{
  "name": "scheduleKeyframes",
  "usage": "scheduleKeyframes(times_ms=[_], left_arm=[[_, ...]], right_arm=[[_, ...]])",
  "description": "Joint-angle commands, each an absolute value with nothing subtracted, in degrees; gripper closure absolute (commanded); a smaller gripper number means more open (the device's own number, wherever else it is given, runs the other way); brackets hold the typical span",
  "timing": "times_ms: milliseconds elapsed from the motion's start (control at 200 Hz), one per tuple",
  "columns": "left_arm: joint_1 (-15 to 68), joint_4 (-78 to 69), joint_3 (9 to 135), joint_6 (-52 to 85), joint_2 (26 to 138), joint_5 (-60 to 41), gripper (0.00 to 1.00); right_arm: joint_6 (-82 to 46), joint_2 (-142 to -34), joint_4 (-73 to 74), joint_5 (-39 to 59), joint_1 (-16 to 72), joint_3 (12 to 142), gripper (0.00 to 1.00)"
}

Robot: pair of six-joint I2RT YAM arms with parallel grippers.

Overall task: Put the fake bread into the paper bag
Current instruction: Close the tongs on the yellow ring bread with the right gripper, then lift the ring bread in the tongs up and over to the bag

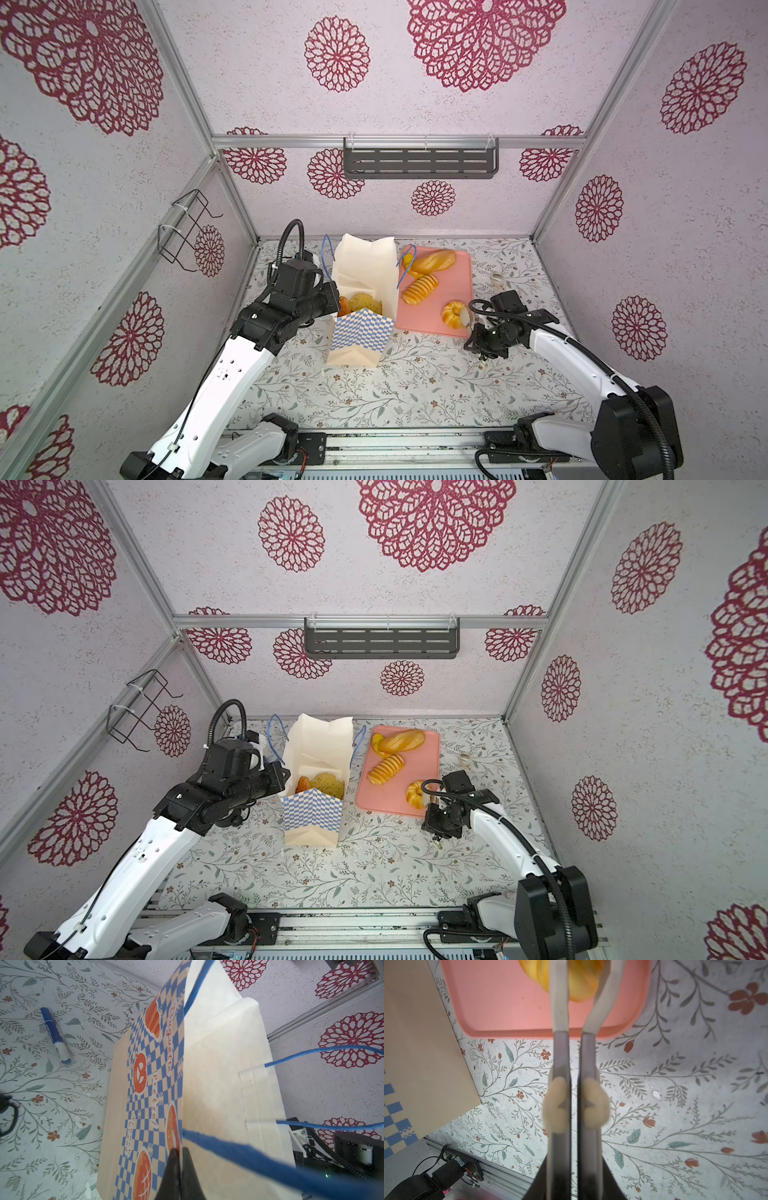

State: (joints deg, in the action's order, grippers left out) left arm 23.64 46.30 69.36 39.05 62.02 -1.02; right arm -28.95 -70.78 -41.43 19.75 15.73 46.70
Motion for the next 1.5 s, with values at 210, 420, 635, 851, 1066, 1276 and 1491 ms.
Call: scheduleKeyframes(times_ms=[210,420,635,851,1066,1276,1491], left_arm=[[24.0,43.7,70.8,38.5,62.7,-1.1,1.00],[24.1,43.8,70.8,38.3,62.8,-0.8,1.00],[24.0,44.2,71.5,38.2,63.5,-0.6,1.00],[24.0,44.6,72.2,38.4,63.8,-0.3,1.00],[24.0,44.7,72.2,38.9,63.7,-0.3,1.00],[24.0,45.0,72.3,39.1,63.4,-0.1,1.00],[24.0,45.3,72.6,39.1,63.6,-0.1,1.00]], right_arm=[[-28.6,-66.1,-42.0,19.5,15.4,52.5,1.00],[-30.2,-63.7,-40.6,18.6,15.4,55.7,1.00],[-32.8,-61.1,-36.9,18.7,15.5,60.2,1.00],[-33.3,-59.7,-34.6,20.5,15.6,65.1,1.00],[-36.0,-58.2,-27.6,26.8,16.1,69.0,1.00],[-39.1,-58.2,-19.6,32.3,20.5,70.8,1.00],[-37.6,-60.8,-16.8,31.6,30.5,74.1,1.00]])
